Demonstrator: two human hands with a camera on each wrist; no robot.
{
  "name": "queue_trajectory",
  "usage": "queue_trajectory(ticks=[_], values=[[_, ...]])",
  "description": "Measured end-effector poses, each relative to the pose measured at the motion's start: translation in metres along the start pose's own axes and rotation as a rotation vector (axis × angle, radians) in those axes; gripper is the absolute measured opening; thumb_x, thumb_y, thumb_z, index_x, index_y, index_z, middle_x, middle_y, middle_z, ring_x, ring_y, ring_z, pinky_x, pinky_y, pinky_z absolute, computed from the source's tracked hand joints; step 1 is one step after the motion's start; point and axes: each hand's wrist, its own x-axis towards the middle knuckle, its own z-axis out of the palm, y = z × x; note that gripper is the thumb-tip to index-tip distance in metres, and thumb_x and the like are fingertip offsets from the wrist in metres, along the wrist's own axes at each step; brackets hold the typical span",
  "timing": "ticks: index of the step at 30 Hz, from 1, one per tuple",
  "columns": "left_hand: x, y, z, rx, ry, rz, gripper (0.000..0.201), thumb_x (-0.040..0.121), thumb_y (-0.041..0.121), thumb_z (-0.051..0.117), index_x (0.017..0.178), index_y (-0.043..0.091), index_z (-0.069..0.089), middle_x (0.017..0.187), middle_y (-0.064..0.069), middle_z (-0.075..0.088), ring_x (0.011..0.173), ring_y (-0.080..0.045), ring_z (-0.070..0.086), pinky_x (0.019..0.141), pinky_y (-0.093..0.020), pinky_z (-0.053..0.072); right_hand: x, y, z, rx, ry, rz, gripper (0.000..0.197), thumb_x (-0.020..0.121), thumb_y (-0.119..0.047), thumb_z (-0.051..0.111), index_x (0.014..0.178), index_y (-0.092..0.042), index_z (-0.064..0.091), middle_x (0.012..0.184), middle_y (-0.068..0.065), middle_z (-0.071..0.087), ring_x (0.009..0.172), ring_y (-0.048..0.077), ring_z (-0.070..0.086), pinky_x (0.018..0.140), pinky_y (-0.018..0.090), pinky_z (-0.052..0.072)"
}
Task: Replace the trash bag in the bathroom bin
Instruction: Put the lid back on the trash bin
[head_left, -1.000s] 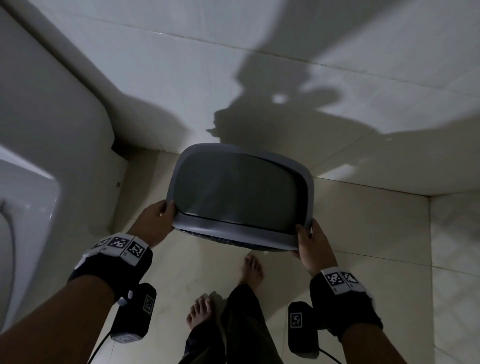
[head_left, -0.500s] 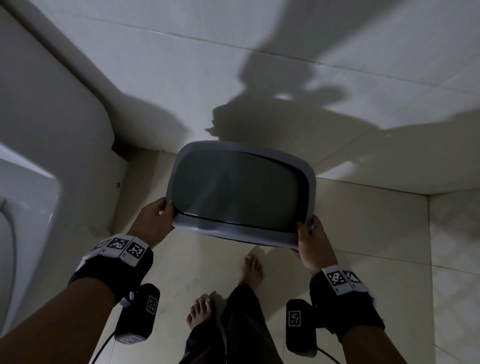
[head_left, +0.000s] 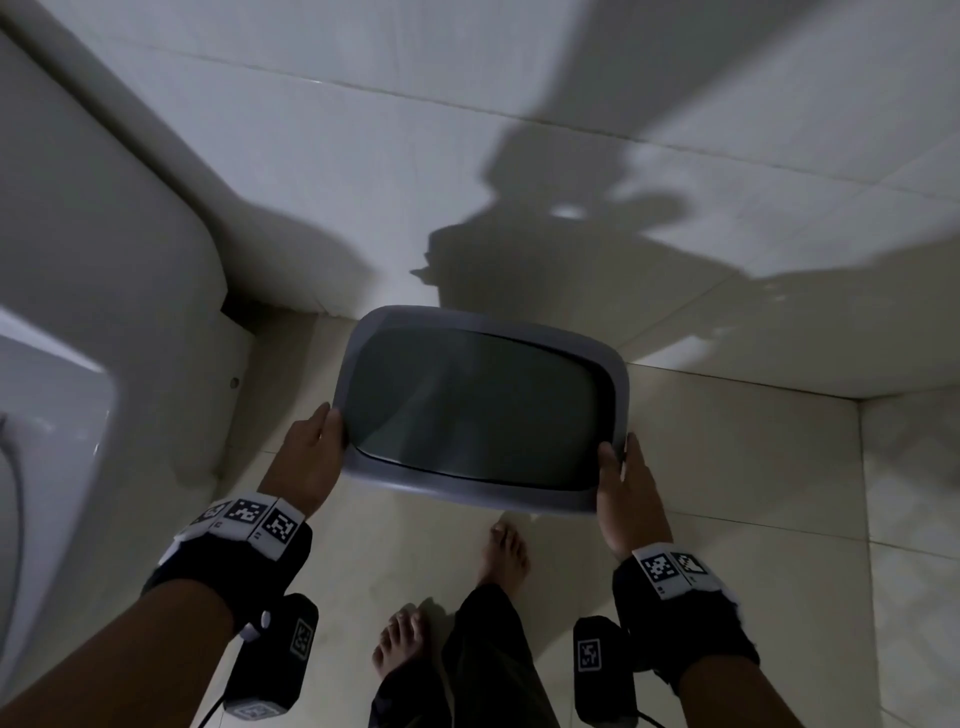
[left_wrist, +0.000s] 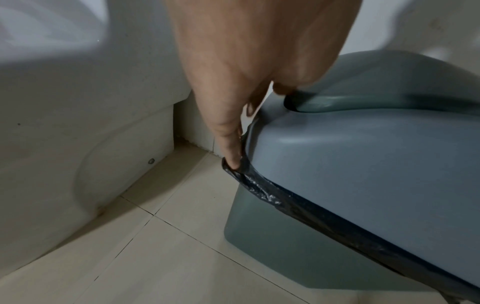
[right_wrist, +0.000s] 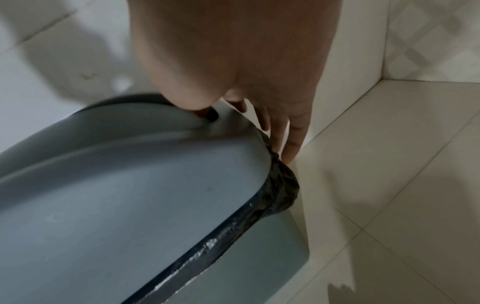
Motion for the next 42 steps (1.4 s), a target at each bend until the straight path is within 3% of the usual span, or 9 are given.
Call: queue_trajectory(ticks=[3,7,15,19,24,29,32,36,42], values=[[-0.006,0.021,0.000,0.001,-0.007,0.031,0.073,0.092,0.064,0.021,0.141,0.011,0.033,0.142,-0.021,0.043,0.128,-0.041,0.043,0.109,-0.054,0.033,0.004,-0.017,-0.010,-0.050,0.007,-0.130,0.047,0.103,-0.032,0.028,0.149,-0.022,0.023,0.131,-0.003,0.045,0.117,0.013,0.045,0.088,0.020,0.030],[-0.009,0.036,0.004,0.033,-0.006,0.061,0.052,0.103,0.034,0.024,0.152,0.018,0.016,0.154,-0.009,0.031,0.139,-0.027,0.031,0.106,-0.030,0.024,0.026,-0.012,-0.008,-0.246,0.001,-0.098,0.051,0.103,-0.034,0.022,0.152,-0.031,0.008,0.134,0.016,0.052,0.113,0.033,0.054,0.084,0.035,0.041],[-0.006,0.036,0.002,0.036,-0.046,0.084,0.051,0.103,0.031,0.024,0.150,0.013,0.022,0.131,-0.014,0.049,0.119,-0.029,0.047,0.088,-0.026,0.028,0.021,-0.012,-0.009,-0.254,-0.016,-0.056,0.052,0.103,-0.032,0.024,0.152,-0.031,0.007,0.132,0.020,0.051,0.115,0.036,0.053,0.084,0.035,0.038],[-0.016,0.039,-0.001,0.001,-0.012,0.122,0.044,0.102,0.029,0.030,0.141,0.010,0.037,0.140,-0.010,0.046,0.128,-0.027,0.043,0.092,-0.025,0.028,0.013,-0.019,-0.004,-0.155,0.051,-0.121,0.047,0.094,-0.044,0.031,0.137,-0.026,0.038,0.123,0.017,0.052,0.111,0.037,0.053,0.088,0.042,0.045],[-0.030,0.038,-0.003,-0.037,0.028,0.233,0.019,0.101,0.021,0.037,0.115,0.022,0.049,0.102,0.015,0.053,0.090,0.002,0.048,0.088,-0.023,0.031,-0.007,-0.031,-0.002,-0.202,0.091,-0.175,0.058,0.090,-0.056,0.038,0.137,-0.022,0.038,0.135,0.007,0.044,0.119,0.022,0.047,0.096,0.039,0.045],[-0.021,0.031,-0.007,-0.091,0.003,0.170,0.040,0.100,0.030,0.039,0.136,0.013,0.045,0.130,-0.002,0.051,0.116,-0.014,0.047,0.097,-0.028,0.034,-0.002,-0.022,-0.005,-0.064,0.053,-0.130,0.069,0.083,-0.072,0.038,0.130,-0.022,0.046,0.129,0.015,0.049,0.116,0.030,0.051,0.095,0.046,0.047],[-0.007,0.027,-0.009,-0.116,0.014,0.046,0.060,0.096,0.051,0.037,0.147,0.021,0.029,0.149,-0.007,0.039,0.135,-0.027,0.040,0.112,-0.044,0.031,0.011,-0.016,-0.009,0.051,0.053,0.030,0.069,0.091,-0.060,0.040,0.148,-0.025,0.025,0.152,0.010,0.030,0.136,0.030,0.035,0.108,0.046,0.034],[0.018,0.018,-0.003,-0.109,-0.037,0.007,0.078,0.084,0.072,0.029,0.132,0.012,0.042,0.133,-0.030,0.047,0.122,-0.051,0.045,0.100,-0.065,0.035,0.024,-0.013,-0.006,0.178,-0.055,0.084,0.080,0.080,-0.076,0.039,0.147,-0.037,0.022,0.151,0.001,0.037,0.133,0.026,0.041,0.108,0.046,0.036],[0.022,0.027,0.002,-0.065,-0.011,0.136,0.065,0.093,0.062,0.019,0.112,0.012,0.054,0.112,-0.024,0.060,0.105,-0.044,0.056,0.090,-0.054,0.046,0.032,-0.007,0.000,0.208,-0.047,0.072,0.078,0.082,-0.073,0.040,0.148,-0.036,0.020,0.151,-0.001,0.036,0.134,0.026,0.039,0.110,0.050,0.033]])
